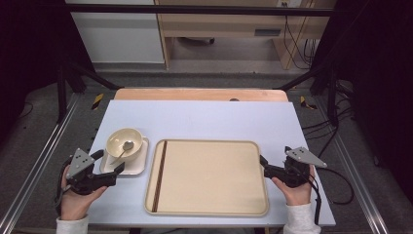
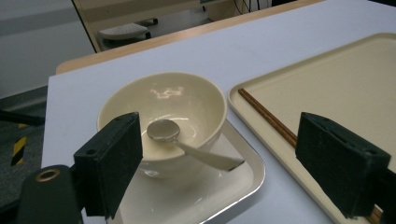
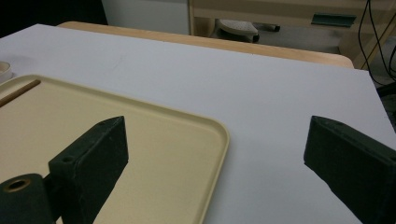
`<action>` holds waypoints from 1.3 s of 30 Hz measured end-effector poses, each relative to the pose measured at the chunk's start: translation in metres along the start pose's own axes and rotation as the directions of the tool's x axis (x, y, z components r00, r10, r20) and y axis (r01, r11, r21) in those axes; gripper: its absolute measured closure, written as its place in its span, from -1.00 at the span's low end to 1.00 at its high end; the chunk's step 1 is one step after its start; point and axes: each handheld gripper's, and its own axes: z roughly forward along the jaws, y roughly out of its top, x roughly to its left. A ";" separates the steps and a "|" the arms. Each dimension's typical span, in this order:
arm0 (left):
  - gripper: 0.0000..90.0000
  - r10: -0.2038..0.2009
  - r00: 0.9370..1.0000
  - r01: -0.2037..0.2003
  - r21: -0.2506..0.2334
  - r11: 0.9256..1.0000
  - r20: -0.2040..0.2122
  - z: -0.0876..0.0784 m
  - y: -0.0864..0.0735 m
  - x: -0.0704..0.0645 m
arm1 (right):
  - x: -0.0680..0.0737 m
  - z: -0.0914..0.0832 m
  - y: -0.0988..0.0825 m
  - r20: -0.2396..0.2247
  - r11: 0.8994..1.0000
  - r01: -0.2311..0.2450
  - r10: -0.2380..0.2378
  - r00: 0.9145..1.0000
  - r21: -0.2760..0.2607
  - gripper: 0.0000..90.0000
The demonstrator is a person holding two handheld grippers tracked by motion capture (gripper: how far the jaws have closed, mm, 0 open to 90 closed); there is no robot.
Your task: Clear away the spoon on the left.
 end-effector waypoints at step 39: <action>0.74 0.015 0.999 -0.015 0.022 1.000 -0.038 0.014 -0.013 0.006 | 0.003 0.006 -0.002 0.004 1.000 0.013 -0.013 1.000 0.021 -0.85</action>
